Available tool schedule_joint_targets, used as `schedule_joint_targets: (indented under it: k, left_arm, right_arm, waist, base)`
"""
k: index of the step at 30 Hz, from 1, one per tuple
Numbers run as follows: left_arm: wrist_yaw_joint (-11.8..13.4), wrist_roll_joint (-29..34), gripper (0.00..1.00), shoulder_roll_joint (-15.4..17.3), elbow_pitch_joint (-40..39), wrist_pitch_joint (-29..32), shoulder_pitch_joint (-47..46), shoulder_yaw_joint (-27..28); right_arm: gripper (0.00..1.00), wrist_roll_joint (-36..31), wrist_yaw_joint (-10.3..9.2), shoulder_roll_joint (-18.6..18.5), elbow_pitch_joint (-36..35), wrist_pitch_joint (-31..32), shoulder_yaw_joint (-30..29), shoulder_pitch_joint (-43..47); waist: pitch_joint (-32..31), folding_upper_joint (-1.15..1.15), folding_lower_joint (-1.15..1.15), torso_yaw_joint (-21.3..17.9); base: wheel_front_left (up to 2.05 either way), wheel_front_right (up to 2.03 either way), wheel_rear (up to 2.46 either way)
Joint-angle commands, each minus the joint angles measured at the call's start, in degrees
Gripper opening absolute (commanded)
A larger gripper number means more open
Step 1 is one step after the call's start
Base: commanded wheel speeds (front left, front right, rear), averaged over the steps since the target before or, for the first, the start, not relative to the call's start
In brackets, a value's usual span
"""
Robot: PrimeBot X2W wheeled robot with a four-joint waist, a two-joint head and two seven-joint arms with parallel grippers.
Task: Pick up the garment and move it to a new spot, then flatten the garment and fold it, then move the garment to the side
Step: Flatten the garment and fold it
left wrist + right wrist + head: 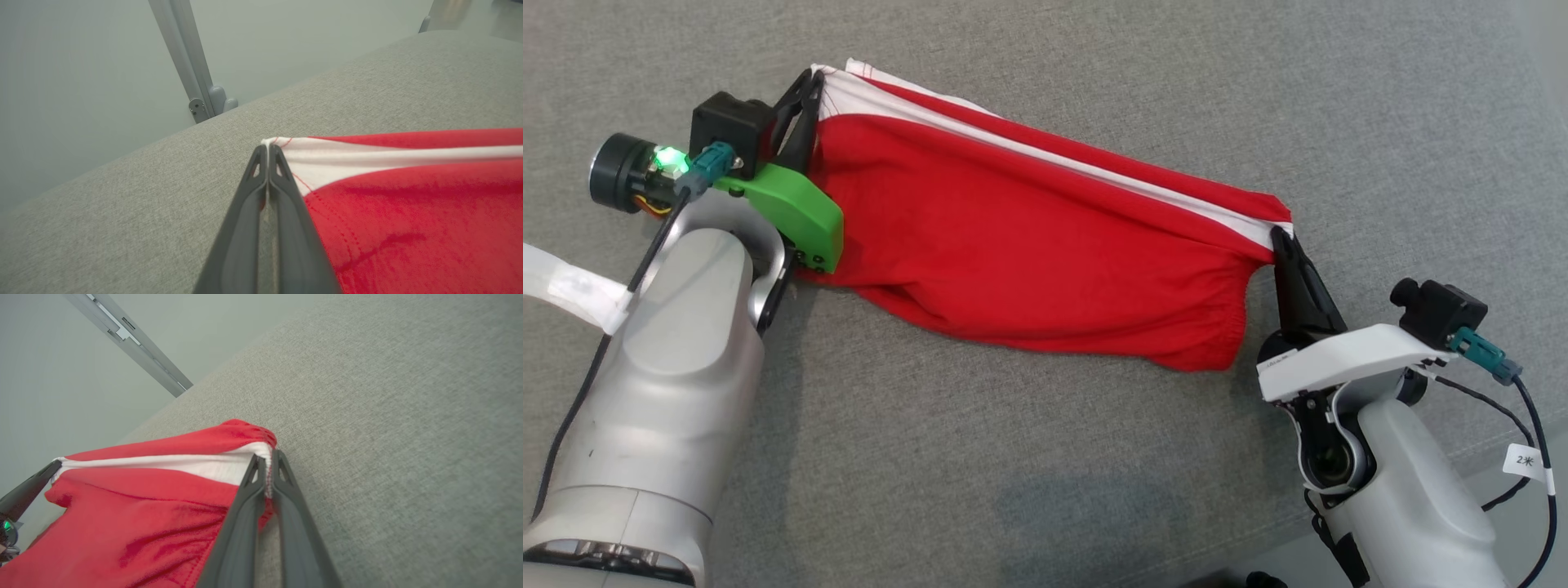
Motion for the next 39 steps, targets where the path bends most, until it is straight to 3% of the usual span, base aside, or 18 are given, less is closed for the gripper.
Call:
schedule_joint_targets:
  k: [1, 4, 5, 6, 7, 8, 14, 20, 24, 33, 34, 37, 39]
  left_arm:
    - [0.38, 0.48, 0.00, 0.66, 1.08, 0.00, -2.25, 0.09]
    - [0.82, 1.24, 0.00, 0.34, 2.85, 0.00, -4.14, -0.29]
    - [0.97, 1.14, 0.00, 0.20, 3.66, 0.01, -4.33, -0.26]
    - [1.22, 0.91, 0.05, -0.08, 4.57, 0.01, -4.59, -0.12]
    - [1.43, 0.77, 0.44, -0.23, 5.25, 0.01, -4.76, -0.06]
    - [1.57, 0.62, 1.00, -0.32, 5.56, 0.01, -4.88, 0.09]
    - [1.94, -0.18, 1.00, -1.22, 4.00, 0.01, -2.91, 1.21]
    - [1.15, -2.65, 1.00, -2.48, 1.08, 0.02, 0.27, 3.42]
    - [0.68, -4.10, 1.00, -3.39, 4.76, 0.71, 1.66, 2.87]
    - [0.09, -7.91, 1.00, -5.64, 11.45, 6.53, 3.94, 1.14]
    - [0.05, -8.17, 0.96, -5.90, 11.93, 7.29, 4.18, 0.76]
    - [-0.02, -8.78, 0.00, -6.45, 12.48, 8.54, 4.95, -0.85]
    - [-0.03, -9.33, 0.00, -6.56, 12.69, 8.85, 5.72, -1.86]
  right_arm:
    - [0.00, 0.75, -0.22, -0.44, -0.10, -0.15, 0.28, -0.71]
    - [0.00, 0.97, -0.21, -0.42, -0.68, -0.14, 1.79, -1.30]
    - [0.13, 0.69, -0.19, -0.41, -0.93, -0.15, 2.02, -1.34]
    - [0.55, 0.52, -0.18, -0.41, -1.03, -0.15, 2.36, -1.28]
    - [1.00, 1.00, -0.18, -0.39, -1.10, -0.14, 2.74, -1.13]
    - [1.00, 0.82, -0.17, -0.39, -1.42, -0.15, 2.89, -1.11]
    - [1.00, -2.76, -0.15, -0.31, -4.10, -0.15, 1.09, -0.02]
    - [1.00, -9.04, -0.14, -0.30, -9.74, -0.15, -5.94, 2.78]
    - [1.00, -12.72, -0.14, -0.31, -11.69, -0.15, -9.56, 5.00]
    - [1.00, -13.41, -0.14, -0.31, -11.68, -0.15, -11.13, 7.16]
    - [1.00, -13.51, -0.14, -0.30, -11.58, -0.15, -11.08, 7.34]
    - [1.00, -13.56, -0.14, -0.30, -11.11, -0.15, -11.05, 7.87]
    - [1.00, -13.62, -0.14, -0.30, -10.76, -0.15, -11.12, 8.08]
  waist:
    - [2.28, 0.56, -0.01, -1.90]
    - [2.83, 0.56, -0.01, -2.12]
    - [2.82, 0.56, -0.01, -2.15]
    - [2.78, 0.56, -0.01, -2.16]
    - [2.68, 0.56, -0.01, -2.15]
    - [2.54, 0.56, -0.01, -2.15]
    - [1.41, 0.56, -0.01, -1.45]
    - [-0.58, 0.56, -0.01, -0.11]
    - [-2.07, 0.56, -0.01, 0.51]
    - [-3.56, 0.56, -0.01, 0.62]
    - [-3.69, 0.56, -0.01, 0.61]
    - [-4.30, 0.56, -0.01, 0.56]
    - [-5.01, 0.56, -0.01, 0.61]
  base:
    - [0.00, 0.00, 0.00]
    - [0.00, 0.00, 0.00]
    - [0.00, 0.00, 0.00]
    - [0.00, 0.00, 0.00]
    - [0.00, 0.00, 0.00]
    - [0.00, 0.00, 0.00]
    - [0.00, 0.00, 0.00]
    - [0.00, 0.00, 0.00]
    - [0.00, 0.00, 0.00]
    - [0.00, 0.00, 0.00]
    - [0.00, 0.00, 0.00]
    - [0.00, 0.00, 0.00]
    - [0.00, 0.00, 0.00]
